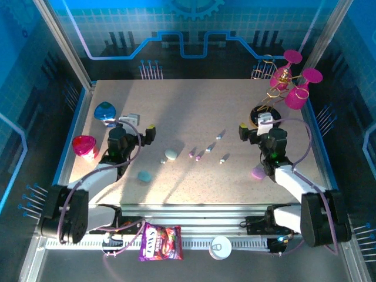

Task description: Insert the wireless bluetooth earbuds into the charging case

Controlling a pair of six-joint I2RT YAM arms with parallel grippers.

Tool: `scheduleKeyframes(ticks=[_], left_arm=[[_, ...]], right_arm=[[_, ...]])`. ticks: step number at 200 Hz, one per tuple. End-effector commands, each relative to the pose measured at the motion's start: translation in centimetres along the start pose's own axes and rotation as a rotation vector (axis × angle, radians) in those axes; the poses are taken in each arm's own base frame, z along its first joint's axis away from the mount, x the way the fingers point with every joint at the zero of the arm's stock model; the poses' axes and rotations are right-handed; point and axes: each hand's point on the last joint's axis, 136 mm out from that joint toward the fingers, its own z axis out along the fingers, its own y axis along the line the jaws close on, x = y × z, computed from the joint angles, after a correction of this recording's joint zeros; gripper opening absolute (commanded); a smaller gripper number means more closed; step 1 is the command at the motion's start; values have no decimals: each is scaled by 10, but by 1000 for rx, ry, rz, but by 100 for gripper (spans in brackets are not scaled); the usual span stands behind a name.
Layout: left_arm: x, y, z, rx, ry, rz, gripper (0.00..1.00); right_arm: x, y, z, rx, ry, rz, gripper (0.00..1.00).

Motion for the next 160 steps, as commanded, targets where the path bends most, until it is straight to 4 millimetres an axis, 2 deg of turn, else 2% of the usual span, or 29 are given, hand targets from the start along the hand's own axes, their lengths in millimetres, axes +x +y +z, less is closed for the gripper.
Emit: scheduleKeyframes(ticks=[1, 20, 45, 75, 97, 117, 160], left_arm=[[-5, -22, -11, 50, 71, 20, 99], [-9, -37, -21, 98, 109, -42, 99], [-5, -38, -35, 97, 154, -152, 99], [6, -38, -47, 96, 178, -234, 99], [12, -38, -53, 90, 185, -300, 99], [18, -40, -55, 99, 198, -321, 99], [24, -41, -56, 100, 219, -347, 99]], right_arm=[[-11, 44, -9, -153, 42, -49, 100], [-20, 85, -16, -267, 38, -98, 100], [-23, 143, -27, -423, 34, -135, 100], [-9, 214, -39, -603, 60, -231, 100], [12, 259, -41, -701, 93, -308, 100], [30, 288, -38, -757, 118, -360, 100], [67, 329, -20, -816, 172, -371, 100]])
